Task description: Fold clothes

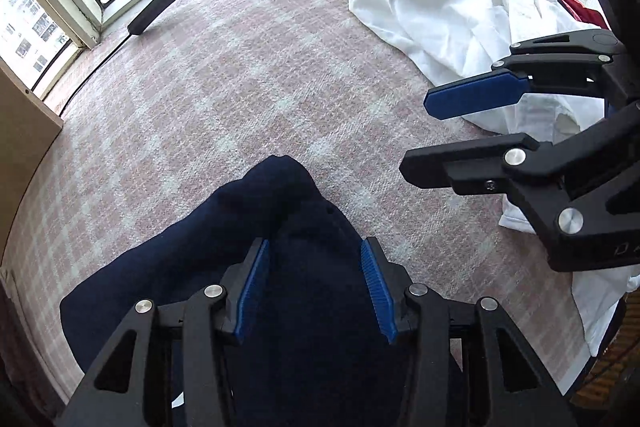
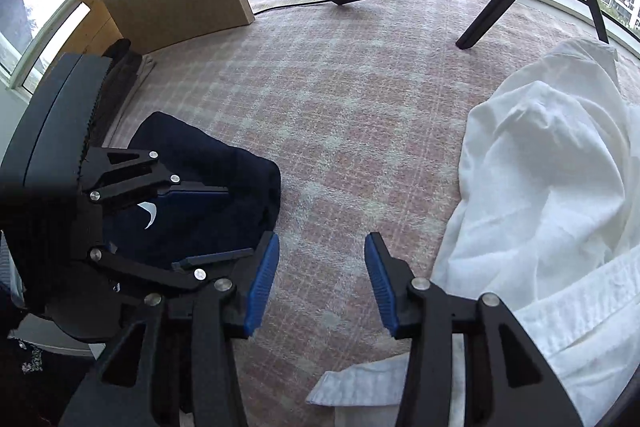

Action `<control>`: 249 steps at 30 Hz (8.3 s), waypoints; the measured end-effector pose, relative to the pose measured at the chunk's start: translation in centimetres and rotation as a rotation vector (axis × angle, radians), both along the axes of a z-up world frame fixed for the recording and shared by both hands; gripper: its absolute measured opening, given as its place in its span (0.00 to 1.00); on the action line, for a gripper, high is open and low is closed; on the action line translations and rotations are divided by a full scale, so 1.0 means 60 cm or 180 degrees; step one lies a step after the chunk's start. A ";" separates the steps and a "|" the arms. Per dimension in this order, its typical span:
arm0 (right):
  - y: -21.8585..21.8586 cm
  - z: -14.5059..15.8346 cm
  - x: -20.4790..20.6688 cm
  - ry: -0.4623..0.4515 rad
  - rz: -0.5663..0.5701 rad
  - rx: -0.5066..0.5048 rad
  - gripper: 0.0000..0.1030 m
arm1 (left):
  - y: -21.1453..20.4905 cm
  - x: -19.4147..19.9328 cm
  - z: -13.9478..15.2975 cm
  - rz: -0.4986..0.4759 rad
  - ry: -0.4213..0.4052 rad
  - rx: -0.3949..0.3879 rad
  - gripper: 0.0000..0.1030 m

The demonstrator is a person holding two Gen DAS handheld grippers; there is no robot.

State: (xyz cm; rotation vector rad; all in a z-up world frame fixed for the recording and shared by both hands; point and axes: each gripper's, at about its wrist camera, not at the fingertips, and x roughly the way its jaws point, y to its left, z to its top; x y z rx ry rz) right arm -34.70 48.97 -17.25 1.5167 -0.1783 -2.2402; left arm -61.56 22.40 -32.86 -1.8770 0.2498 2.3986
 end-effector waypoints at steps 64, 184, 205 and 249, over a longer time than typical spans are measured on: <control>-0.487 0.054 -0.002 0.0067 0.0807 -0.0135 0.43 | -0.539 0.223 0.068 0.0493 0.0358 0.0888 0.35; -0.268 0.030 0.309 0.0000 -0.0563 -0.0016 0.53 | -0.386 0.476 0.133 0.0555 0.0094 0.1315 0.05; -0.182 0.042 0.106 0.0453 -0.0694 0.0061 0.52 | -0.387 0.379 0.196 0.0749 0.0504 0.1123 0.30; -0.113 0.181 0.383 0.1356 -0.2263 0.0615 0.98 | -0.377 0.509 0.230 0.1214 0.0678 0.1099 0.49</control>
